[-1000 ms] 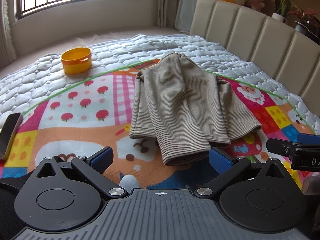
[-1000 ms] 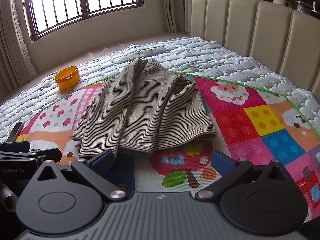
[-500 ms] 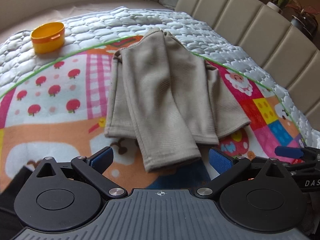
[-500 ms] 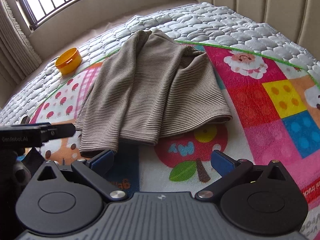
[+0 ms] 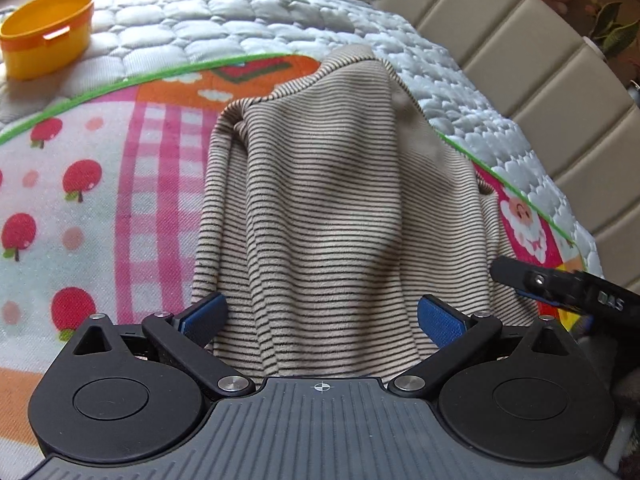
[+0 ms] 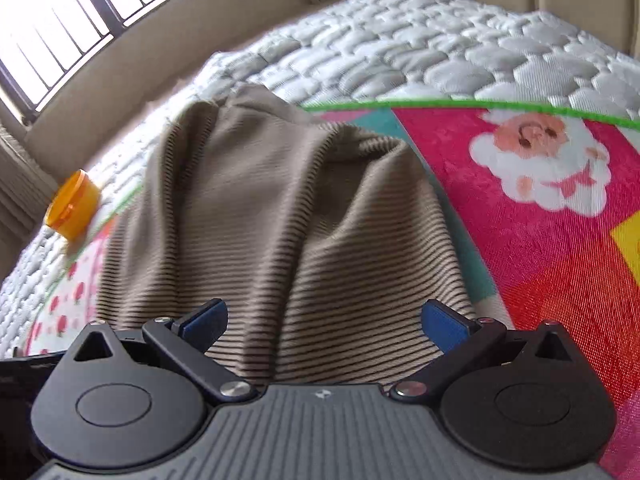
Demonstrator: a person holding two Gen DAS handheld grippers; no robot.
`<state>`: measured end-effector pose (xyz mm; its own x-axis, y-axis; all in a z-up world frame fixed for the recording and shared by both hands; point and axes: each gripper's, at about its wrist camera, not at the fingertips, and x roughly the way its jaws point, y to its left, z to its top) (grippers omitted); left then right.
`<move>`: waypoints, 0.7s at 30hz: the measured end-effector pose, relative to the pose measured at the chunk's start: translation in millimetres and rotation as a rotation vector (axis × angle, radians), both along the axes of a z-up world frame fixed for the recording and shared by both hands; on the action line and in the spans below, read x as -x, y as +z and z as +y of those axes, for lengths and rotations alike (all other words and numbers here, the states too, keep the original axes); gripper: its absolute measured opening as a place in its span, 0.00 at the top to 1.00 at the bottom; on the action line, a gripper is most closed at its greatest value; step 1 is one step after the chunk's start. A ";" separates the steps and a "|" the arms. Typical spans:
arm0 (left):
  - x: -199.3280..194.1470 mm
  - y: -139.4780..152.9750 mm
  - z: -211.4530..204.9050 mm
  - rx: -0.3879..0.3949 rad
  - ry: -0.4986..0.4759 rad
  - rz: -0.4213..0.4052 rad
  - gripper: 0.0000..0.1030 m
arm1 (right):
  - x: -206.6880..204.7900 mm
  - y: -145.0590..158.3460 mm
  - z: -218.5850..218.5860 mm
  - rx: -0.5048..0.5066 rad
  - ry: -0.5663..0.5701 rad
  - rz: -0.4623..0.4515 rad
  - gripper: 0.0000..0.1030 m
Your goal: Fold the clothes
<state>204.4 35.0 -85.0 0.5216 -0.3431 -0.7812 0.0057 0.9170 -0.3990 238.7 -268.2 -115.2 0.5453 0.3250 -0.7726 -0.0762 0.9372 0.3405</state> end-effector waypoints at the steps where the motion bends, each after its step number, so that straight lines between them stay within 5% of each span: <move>1: -4.2 -5.6 2.5 0.020 0.000 0.017 0.00 | 1.4 -1.8 0.0 0.010 0.016 -0.002 0.00; 5: -0.9 6.1 9.9 0.028 0.003 -0.052 0.00 | 4.8 -0.5 13.8 0.112 0.114 0.001 0.00; 8: 5.2 22.6 5.2 -0.141 0.006 -0.168 0.00 | 8.6 -2.4 26.2 0.196 0.163 -0.012 0.00; 10: -1.8 14.7 4.2 -0.184 0.007 -0.101 0.00 | 11.2 -1.9 31.0 0.230 0.172 -0.022 0.00; 13: -9.4 -12.6 8.2 -0.105 -0.006 0.082 0.00 | 16.6 0.5 35.8 0.268 0.172 -0.032 0.00; 21: -3.8 -21.1 -0.7 -0.182 -0.048 0.084 0.00 | 9.8 -0.6 33.9 0.252 0.168 0.027 0.00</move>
